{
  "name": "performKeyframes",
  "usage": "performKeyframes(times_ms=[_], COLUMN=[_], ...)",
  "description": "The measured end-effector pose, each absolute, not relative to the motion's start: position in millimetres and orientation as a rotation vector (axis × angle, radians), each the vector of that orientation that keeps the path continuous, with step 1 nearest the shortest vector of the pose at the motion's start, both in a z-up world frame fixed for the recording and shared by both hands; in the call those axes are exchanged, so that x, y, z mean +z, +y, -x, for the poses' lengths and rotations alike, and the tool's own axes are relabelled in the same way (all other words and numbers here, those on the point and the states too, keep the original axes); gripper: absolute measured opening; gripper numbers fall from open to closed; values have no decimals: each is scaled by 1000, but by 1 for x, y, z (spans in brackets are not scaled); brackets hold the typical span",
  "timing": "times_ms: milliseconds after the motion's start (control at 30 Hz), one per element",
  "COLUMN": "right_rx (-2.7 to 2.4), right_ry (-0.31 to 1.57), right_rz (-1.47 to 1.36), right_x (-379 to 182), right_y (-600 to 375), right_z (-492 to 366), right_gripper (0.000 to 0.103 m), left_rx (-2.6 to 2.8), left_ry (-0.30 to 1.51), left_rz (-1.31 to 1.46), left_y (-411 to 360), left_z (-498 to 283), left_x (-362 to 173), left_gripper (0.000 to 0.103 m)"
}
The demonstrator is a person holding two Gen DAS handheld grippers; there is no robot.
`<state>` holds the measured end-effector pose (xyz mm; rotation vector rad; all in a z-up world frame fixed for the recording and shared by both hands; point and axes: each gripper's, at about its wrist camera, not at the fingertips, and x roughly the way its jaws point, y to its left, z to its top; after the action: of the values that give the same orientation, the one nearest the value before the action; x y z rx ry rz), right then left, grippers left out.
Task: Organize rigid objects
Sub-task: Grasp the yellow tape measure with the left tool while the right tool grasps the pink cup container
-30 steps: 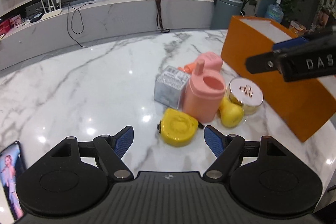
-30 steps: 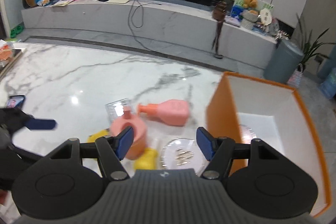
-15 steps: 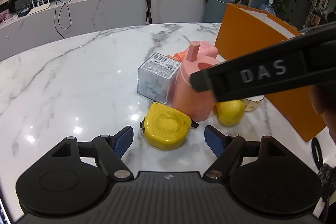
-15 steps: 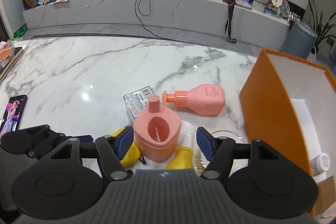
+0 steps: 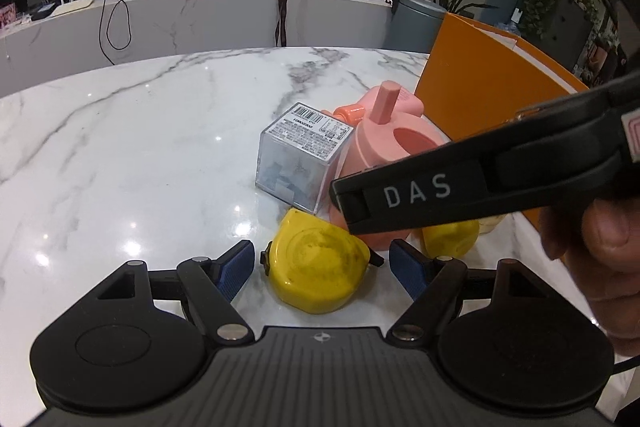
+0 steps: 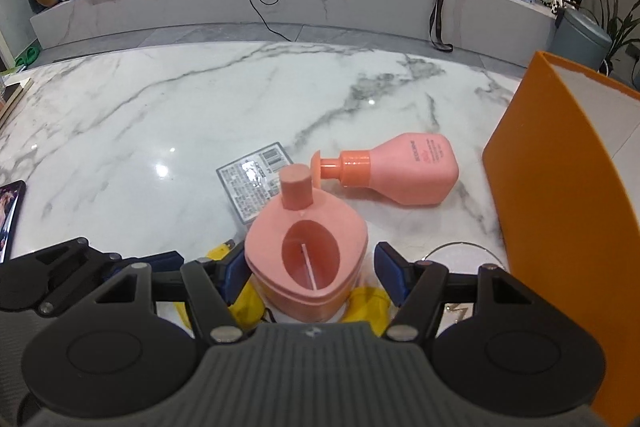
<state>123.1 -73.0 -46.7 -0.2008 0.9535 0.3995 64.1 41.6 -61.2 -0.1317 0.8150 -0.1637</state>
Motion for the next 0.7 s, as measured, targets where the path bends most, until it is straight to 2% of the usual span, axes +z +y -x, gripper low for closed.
performKeyframes(times_ms=[333,633,700], right_rx=[415,424,424], right_ry=[964,961,960], right_rz=[198,202,205], right_x=[-53,-53,-52], right_y=[-71,-73,-72], right_z=[-129,-128,-127], right_gripper=[61,59,59], left_rx=[-171,-172,-181], left_ry=[801,811,816], left_rz=[55,14,17], left_y=[31,27,27], left_z=[-65,-64,-64], left_x=[-64,-63,-62], left_gripper=[90,72,71])
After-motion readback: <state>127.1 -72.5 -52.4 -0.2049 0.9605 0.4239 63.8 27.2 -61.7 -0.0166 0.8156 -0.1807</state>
